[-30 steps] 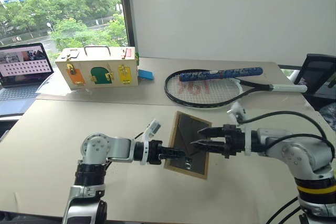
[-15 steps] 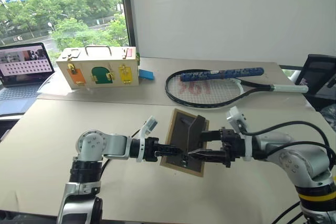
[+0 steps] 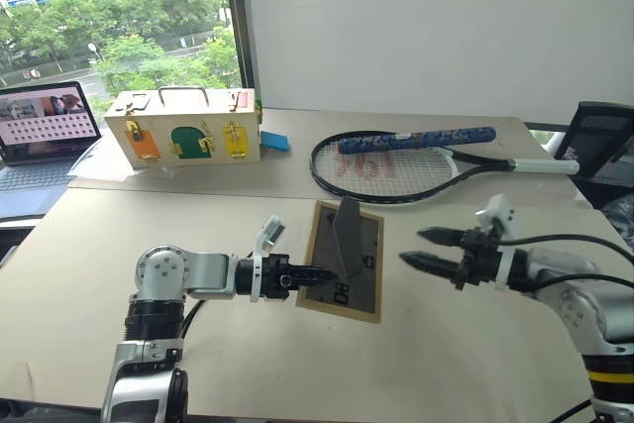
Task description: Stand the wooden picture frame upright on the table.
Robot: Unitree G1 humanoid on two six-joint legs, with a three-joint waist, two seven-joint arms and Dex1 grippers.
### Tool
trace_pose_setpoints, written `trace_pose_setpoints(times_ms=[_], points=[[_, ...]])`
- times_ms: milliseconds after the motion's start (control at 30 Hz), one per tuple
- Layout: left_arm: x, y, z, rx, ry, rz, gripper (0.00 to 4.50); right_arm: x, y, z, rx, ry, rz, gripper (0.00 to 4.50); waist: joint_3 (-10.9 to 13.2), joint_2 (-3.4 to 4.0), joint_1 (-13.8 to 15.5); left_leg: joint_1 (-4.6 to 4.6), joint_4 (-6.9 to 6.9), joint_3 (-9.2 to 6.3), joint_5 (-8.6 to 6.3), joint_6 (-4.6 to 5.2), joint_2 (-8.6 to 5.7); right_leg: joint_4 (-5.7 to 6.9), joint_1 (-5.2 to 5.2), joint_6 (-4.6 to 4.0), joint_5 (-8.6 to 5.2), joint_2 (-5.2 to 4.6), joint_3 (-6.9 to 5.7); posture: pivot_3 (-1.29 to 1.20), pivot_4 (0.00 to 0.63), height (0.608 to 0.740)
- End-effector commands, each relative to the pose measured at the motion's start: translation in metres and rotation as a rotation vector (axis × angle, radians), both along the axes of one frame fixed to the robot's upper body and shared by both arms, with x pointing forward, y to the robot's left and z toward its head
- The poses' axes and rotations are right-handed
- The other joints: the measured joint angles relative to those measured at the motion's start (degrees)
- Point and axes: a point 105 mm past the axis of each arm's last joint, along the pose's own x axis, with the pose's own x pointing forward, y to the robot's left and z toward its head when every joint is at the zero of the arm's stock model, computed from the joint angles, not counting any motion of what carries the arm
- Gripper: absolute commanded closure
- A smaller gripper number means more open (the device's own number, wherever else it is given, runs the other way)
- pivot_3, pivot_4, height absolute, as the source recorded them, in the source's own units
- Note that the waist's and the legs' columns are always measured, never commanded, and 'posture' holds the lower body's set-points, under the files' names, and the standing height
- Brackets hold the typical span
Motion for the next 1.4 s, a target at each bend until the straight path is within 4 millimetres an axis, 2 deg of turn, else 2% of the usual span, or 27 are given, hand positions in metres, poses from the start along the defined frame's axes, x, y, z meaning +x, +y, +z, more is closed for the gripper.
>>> trace_pose_setpoints(times_ms=[33,133,167,300,500,700,833,967,1167,1200,1267,1400], points=[[0.002,0.003,0.020,-0.108,-0.003,-0.021,3.31,0.012,-0.008,0.021,-0.266,-0.363,-0.059,0.04,0.0,0.00,-0.2,0.00,0.00,0.00,0.00,0.00,0.00,0.00,0.00,0.02,-0.01,0.00,0.00,0.00,0.150,0.710],[0.001,0.003,0.018,-0.092,0.002,-0.034,3.31,0.012,0.002,0.002,-0.812,-0.736,0.084,0.04,0.0,0.02,-0.2,0.00,0.00,0.01,0.01,-0.01,-0.01,-0.04,0.00,0.24,-0.13,-0.01,-0.02,0.00,0.150,0.710],[0.001,0.003,0.019,-0.096,0.002,-0.037,3.31,0.011,0.008,0.001,-0.880,-0.844,0.129,0.04,0.0,0.03,-0.2,0.00,-0.01,0.01,0.01,-0.02,-0.01,-0.05,-0.02,0.28,-0.16,-0.01,-0.01,0.00,0.150,0.710],[-0.001,0.000,0.021,-0.114,0.005,-0.060,3.31,0.018,0.031,0.007,-0.990,-1.170,0.205,0.04,0.0,0.08,-0.7,0.05,-0.14,0.01,0.11,-0.18,-0.01,-0.04,-0.05,0.25,-0.14,-0.01,-0.01,0.00,0.150,0.710],[-0.009,-0.004,0.022,-0.120,0.008,-0.114,3.31,0.019,0.059,0.014,-1.016,-1.546,0.268,0.04,0.0,0.09,-0.3,0.05,-0.19,-0.01,0.16,-0.25,-0.01,-0.02,-0.02,-0.07,0.05,-0.02,-0.02,0.00,0.150,0.710],[-0.012,-0.002,0.022,-0.119,0.004,-0.121,3.31,0.013,0.074,0.006,-0.962,-1.696,0.329,0.04,0.0,0.09,0.3,0.05,-0.19,0.00,0.17,-0.27,-0.01,-0.01,-0.03,-0.10,0.06,-0.03,-0.02,0.00,0.150,0.710],[-0.012,-0.002,0.021,-0.114,0.007,-0.120,3.31,0.012,0.077,0.004,-0.930,-1.736,0.334,0.04,0.0,0.09,0.5,0.05,-0.18,-0.01,0.17,-0.27,-0.01,-0.01,-0.01,-0.11,0.07,-0.03,-0.01,0.00,0.150,0.710],[-0.012,-0.001,0.023,-0.110,0.007,-0.125,3.31,0.017,0.075,-0.008,-0.937,-1.718,0.344,0.04,0.0,0.09,0.5,0.06,-0.16,-0.01,0.19,-0.29,-0.01,0.05,0.00,-0.13,0.07,-0.03,-0.01,0.00,0.150,0.710],[-0.011,0.002,0.024,-0.098,0.007,-0.123,3.31,0.017,0.077,0.000,-0.886,-1.755,0.304,0.04,0.0,0.09,0.5,0.08,-0.15,-0.02,0.19,-0.30,-0.02,0.09,0.02,-0.13,0.08,-0.03,-0.01,0.00,0.150,0.710],[-0.011,0.002,0.024,-0.097,0.007,-0.122,3.31,0.017,0.077,0.000,-0.882,-1.755,0.304,0.54,0.0,0.09,0.5,0.08,-0.15,-0.03,0.20,-0.30,-0.02,0.10,0.02,-0.13,0.08,-0.03,-0.01,0.00,0.150,0.710],[-0.013,0.001,0.023,-0.088,0.002,-0.129,3.31,0.015,0.078,0.002,-0.865,-1.765,0.301,1.05,0.0,0.09,0.6,0.08,-0.14,-0.04,0.21,-0.32,-0.02,0.11,0.02,-0.13,0.08,-0.03,-0.02,0.00,0.150,0.710],[-0.017,0.000,0.023,-0.081,-0.006,-0.151,3.31,0.011,0.083,0.010,-0.832,-1.792,0.295,2.40,0.0,0.09,0.6,0.08,-0.13,-0.04,0.22,-0.34,-0.03,0.12,0.03,-0.13,0.08,-0.03,-0.02,0.00,0.150,0.710]])
